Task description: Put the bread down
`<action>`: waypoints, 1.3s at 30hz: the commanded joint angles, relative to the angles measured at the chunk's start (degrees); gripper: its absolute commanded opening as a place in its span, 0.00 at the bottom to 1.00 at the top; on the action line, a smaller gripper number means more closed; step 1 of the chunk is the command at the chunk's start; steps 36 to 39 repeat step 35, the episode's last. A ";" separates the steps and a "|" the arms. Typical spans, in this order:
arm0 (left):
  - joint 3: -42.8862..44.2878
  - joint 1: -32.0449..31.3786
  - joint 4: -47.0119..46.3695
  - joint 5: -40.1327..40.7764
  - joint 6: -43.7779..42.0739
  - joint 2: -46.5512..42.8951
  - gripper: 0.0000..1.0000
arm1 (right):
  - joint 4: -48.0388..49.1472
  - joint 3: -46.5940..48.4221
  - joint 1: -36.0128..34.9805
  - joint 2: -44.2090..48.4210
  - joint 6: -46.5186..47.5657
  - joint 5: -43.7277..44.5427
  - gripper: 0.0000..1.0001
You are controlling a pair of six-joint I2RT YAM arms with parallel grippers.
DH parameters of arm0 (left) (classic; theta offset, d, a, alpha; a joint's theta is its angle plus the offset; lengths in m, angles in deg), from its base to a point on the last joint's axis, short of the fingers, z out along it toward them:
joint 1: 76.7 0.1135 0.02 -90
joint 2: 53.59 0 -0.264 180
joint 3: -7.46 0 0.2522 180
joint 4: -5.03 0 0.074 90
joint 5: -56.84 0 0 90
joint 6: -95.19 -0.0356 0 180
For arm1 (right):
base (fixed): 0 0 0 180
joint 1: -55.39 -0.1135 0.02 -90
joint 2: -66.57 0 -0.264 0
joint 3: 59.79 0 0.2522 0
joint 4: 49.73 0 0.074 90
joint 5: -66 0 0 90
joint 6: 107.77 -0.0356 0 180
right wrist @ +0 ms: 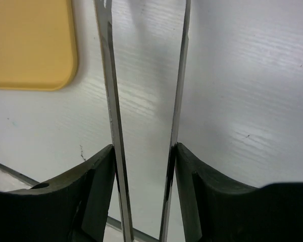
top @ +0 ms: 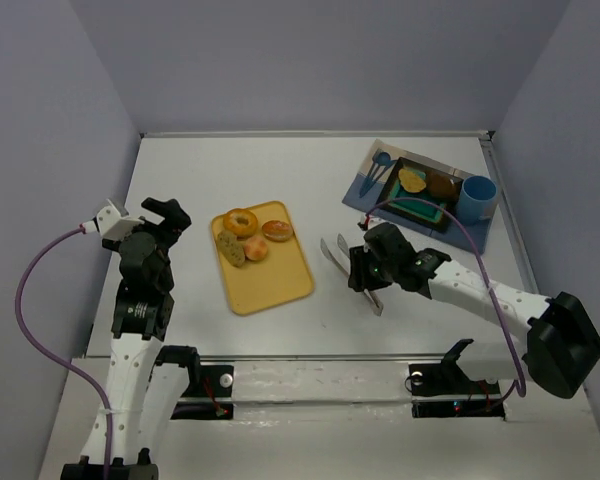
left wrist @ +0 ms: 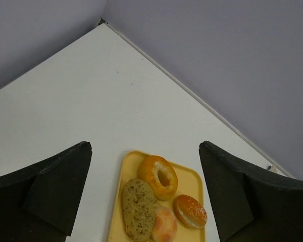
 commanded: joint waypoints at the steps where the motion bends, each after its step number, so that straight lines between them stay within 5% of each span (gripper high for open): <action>1: -0.41 0.19 -1.88 0.21 0.11 -1.28 0.99 | 3.73 -3.37 -4.11 -0.32 -8.15 8.23 0.55; 7: -1.20 0.10 -2.49 -0.14 0.02 -3.13 0.99 | 2.68 -4.61 -6.48 1.42 -9.31 10.69 1.00; 22: 0.20 0.10 -2.05 -2.34 0.11 0.65 0.99 | -2.95 13.49 -6.48 7.32 -4.82 31.08 1.00; 39: 0.47 0.10 -1.70 -2.07 0.02 1.53 0.99 | -0.59 16.15 -6.48 5.03 -2.10 34.34 1.00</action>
